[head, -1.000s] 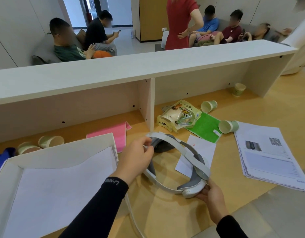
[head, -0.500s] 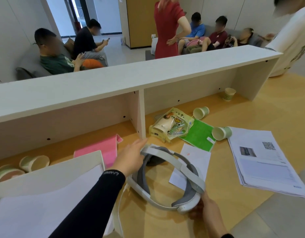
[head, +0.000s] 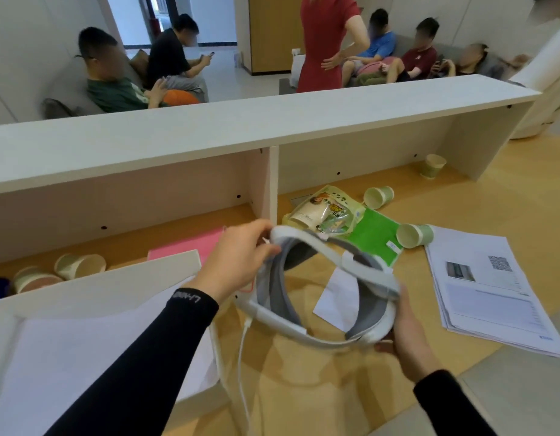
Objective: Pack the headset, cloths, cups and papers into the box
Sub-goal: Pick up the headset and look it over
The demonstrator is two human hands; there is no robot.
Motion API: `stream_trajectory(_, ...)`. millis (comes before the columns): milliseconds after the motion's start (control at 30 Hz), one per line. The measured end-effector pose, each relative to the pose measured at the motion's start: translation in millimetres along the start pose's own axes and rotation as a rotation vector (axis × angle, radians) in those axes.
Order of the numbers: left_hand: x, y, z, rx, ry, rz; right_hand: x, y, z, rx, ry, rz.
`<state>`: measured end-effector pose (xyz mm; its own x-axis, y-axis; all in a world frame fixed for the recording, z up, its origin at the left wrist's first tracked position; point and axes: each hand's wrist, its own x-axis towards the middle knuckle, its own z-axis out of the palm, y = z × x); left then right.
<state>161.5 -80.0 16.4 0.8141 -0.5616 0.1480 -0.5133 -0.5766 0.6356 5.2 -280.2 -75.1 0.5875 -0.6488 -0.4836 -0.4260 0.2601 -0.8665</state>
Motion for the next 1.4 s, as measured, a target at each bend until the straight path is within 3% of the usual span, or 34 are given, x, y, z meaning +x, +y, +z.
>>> stream_trajectory(133, -27, 29, -61, -0.019, 0.174, 0.099, -27, -55, 3, -0.119, -0.119, -0.168)
stream_trajectory(300, -80, 56, -134, -0.071, 0.352, 0.153, -63, -103, 30, -0.037, -0.287, -0.239)
stream_trajectory(500, -139, 24, -200, 0.019, 0.509, -0.013, -101, -116, 107, -0.066, -0.466, -0.359)
stream_trajectory(600, -166, -15, -212, 0.117, 0.488, -0.151, -116, -91, 155, -0.225, -0.546, -0.379)
stream_trajectory(733, -200, -64, -202, 0.201, 0.502, -0.287, -130, -49, 201, -0.282, -0.629, -0.255)
stream_trajectory(1000, -219, -121, -169, 0.078, 0.47, -0.378, -133, -10, 233, -0.254, -0.515, -0.115)
stream_trajectory(1167, -208, -141, -148, 0.035, 0.327, -0.426, -143, -4, 238, -0.192, -0.473, 0.001)
stream_trajectory(1300, -206, -152, -142, 0.072, 0.278, -0.442, -150, -4, 234, -0.247, -0.473, -0.037)
stream_trajectory(1400, -206, -153, -147, 0.17, 0.1, -0.441, -164, -15, 228, -0.363, -0.424, -0.153)
